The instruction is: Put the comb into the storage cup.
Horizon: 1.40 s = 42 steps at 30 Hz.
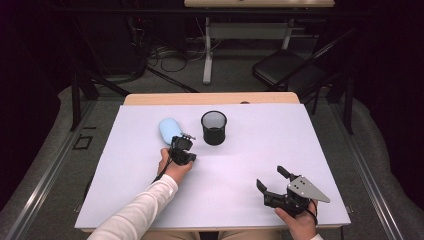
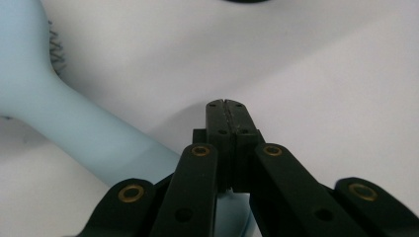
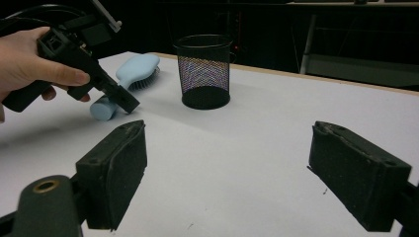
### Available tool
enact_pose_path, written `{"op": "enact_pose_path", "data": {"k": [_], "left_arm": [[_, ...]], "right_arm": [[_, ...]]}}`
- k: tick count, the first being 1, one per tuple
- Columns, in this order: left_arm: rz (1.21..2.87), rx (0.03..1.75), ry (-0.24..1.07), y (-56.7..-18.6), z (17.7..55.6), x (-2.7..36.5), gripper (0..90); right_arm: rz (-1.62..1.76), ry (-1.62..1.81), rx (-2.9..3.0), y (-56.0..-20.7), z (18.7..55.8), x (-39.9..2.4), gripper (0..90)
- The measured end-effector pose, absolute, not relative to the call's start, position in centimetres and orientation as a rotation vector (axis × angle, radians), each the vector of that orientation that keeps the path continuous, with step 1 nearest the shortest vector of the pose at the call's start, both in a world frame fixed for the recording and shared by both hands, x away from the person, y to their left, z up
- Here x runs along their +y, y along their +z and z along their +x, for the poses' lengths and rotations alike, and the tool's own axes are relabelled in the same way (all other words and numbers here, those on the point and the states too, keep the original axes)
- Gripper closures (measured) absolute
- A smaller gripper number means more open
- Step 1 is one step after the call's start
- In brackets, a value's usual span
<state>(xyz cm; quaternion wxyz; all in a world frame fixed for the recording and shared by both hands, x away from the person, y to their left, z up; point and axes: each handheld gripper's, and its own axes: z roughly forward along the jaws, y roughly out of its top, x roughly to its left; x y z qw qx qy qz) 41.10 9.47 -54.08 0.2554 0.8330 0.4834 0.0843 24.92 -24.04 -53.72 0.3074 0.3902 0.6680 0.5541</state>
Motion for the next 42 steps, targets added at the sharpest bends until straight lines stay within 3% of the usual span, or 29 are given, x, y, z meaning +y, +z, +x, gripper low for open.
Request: {"op": "enact_pose_path", "data": {"k": [42], "left_arm": [[2.185,1.411,0.255,-54.2,38.8,17.5,90.0]], "right_arm": [[1.032,1.474,1.788,-53.8,24.8,-24.2,14.2]]}}
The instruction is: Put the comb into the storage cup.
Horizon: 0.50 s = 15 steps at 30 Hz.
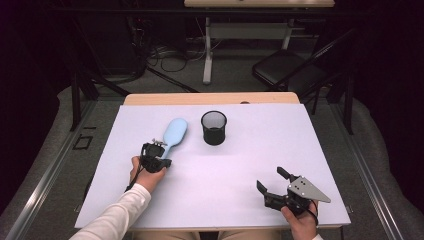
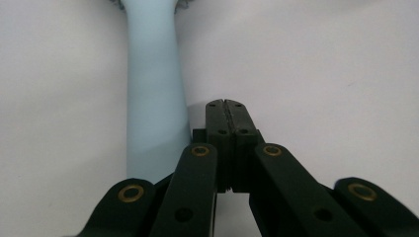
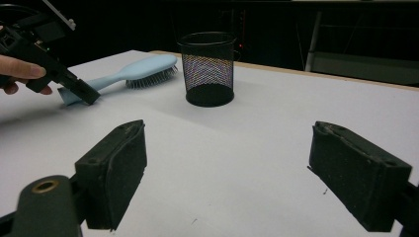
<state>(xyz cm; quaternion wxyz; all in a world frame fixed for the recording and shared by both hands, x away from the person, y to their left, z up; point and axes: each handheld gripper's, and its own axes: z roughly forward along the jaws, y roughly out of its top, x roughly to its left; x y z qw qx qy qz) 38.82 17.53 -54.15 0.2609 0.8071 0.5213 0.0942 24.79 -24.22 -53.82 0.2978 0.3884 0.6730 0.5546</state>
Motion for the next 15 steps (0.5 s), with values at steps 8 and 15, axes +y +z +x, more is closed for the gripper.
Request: {"op": "enact_pose_path", "data": {"k": [8,15], "left_arm": [[2.177,1.418,0.259,-54.11,38.79,18.05,90.0],[2.172,1.414,0.262,-53.76,38.71,18.05,90.0]], "right_arm": [[1.033,1.480,1.790,-53.88,24.80,-24.09,14.2],[1.031,1.477,1.796,-53.93,24.83,-24.06,14.3]]}}
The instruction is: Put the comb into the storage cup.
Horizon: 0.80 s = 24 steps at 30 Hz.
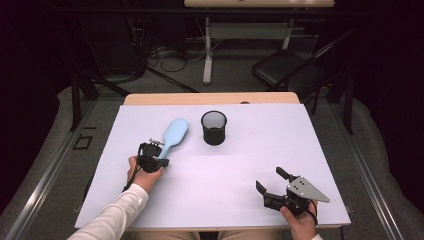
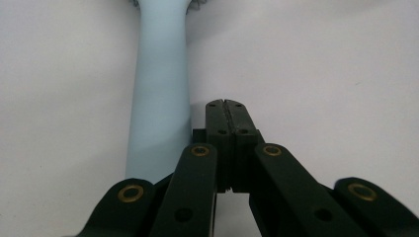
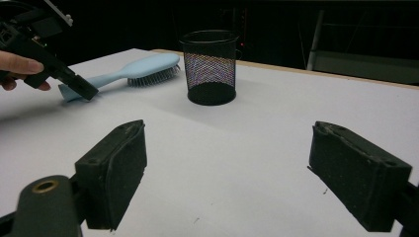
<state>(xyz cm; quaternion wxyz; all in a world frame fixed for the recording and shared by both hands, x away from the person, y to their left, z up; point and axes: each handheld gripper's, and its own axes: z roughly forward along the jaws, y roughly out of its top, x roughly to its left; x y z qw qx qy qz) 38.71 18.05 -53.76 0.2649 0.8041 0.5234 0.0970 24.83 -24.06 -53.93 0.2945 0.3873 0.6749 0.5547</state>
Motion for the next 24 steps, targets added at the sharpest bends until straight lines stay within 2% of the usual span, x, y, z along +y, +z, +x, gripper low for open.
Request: {"op": "enact_pose_path", "data": {"k": [9,24], "left_arm": [[2.137,1.398,0.290,-52.0,38.8,18.5,89.8],[2.124,1.400,0.323,-50.8,38.9,19.2,83.5]], "right_arm": [[1.036,1.480,1.792,-53.9,24.8,-24.1,14.3],[1.037,1.479,1.792,-53.9,24.8,-24.2,14.3]]}}
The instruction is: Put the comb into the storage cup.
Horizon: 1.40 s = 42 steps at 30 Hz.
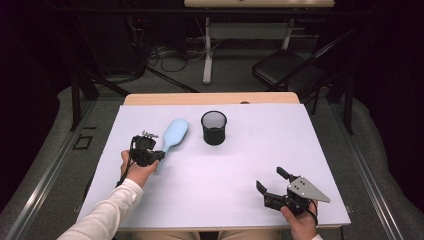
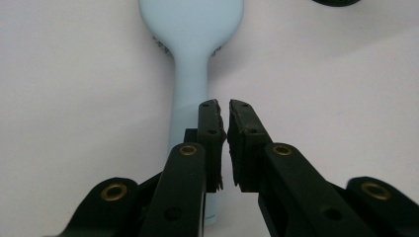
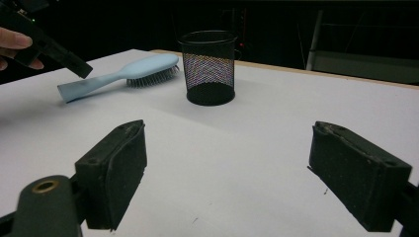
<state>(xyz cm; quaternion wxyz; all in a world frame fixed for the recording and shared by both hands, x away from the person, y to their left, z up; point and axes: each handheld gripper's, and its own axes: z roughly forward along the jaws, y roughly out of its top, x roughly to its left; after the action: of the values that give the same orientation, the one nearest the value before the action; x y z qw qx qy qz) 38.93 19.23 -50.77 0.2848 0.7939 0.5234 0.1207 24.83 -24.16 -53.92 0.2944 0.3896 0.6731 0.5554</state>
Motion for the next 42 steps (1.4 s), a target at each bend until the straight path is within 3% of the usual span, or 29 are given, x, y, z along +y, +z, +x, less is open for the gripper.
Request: {"op": "enact_pose_path", "data": {"k": [33,42], "left_arm": [[2.096,1.438,0.354,-48.4,39.9,20.2,56.4],[2.114,1.449,0.351,-47.8,40.5,20.5,52.5]], "right_arm": [[1.037,1.476,1.791,-53.9,24.8,-24.2,14.3],[1.036,1.474,1.793,-53.9,24.8,-24.2,14.3]]}}
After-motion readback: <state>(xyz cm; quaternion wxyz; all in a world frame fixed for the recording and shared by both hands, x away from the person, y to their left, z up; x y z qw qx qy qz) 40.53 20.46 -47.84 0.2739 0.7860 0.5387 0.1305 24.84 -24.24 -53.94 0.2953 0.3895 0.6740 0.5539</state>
